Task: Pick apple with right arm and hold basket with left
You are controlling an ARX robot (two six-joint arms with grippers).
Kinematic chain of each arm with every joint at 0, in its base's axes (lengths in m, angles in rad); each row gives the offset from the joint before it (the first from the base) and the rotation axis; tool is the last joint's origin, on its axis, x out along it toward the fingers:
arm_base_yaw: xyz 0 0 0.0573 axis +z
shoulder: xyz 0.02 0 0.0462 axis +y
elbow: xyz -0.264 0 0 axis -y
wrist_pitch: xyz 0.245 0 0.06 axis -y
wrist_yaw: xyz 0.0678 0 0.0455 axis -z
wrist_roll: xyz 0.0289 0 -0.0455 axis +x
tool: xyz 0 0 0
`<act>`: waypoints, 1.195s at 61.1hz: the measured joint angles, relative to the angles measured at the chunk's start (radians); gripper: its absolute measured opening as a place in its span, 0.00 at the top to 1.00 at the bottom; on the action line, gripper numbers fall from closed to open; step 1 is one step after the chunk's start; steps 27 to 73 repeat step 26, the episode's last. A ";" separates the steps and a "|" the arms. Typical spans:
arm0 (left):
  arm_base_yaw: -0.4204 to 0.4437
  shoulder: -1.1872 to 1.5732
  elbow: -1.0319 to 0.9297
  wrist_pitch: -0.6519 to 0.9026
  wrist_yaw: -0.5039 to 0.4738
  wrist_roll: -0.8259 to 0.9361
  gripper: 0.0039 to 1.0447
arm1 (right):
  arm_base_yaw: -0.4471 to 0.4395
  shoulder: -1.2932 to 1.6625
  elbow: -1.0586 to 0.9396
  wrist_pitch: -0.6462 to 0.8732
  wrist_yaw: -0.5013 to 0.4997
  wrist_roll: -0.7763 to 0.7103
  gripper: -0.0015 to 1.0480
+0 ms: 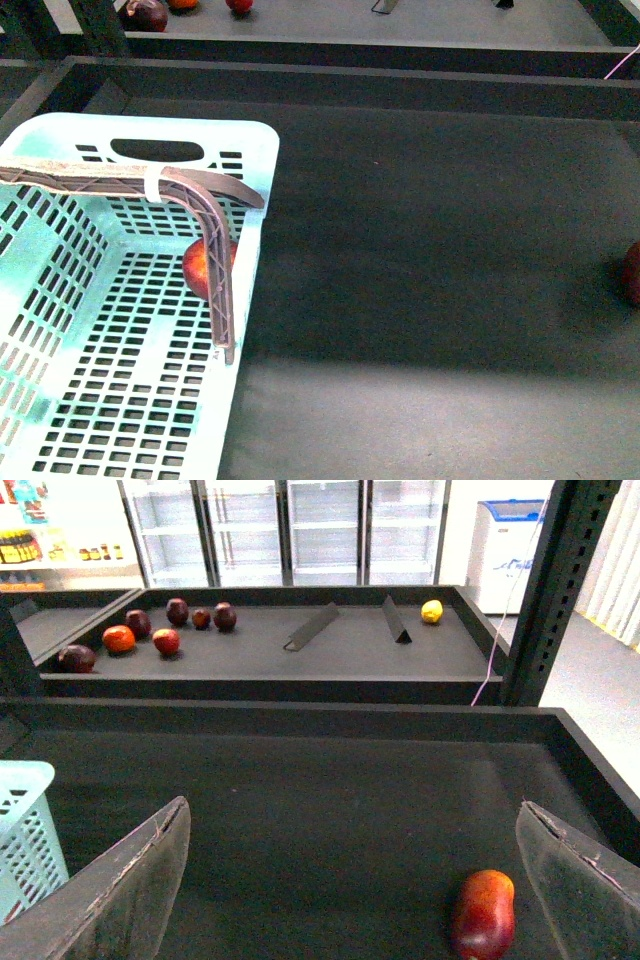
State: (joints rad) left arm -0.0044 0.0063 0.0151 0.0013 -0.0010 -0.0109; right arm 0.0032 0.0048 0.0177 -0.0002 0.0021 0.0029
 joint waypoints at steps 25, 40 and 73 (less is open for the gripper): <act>0.000 0.000 0.000 0.000 0.000 0.002 0.05 | 0.000 0.000 0.000 0.000 0.000 0.000 0.09; 0.000 0.000 0.000 0.000 0.000 0.002 0.06 | 0.000 0.000 0.000 0.000 0.000 0.000 0.09; 0.000 0.000 0.000 0.000 0.000 0.002 0.06 | 0.000 0.000 0.000 0.000 0.000 0.000 0.09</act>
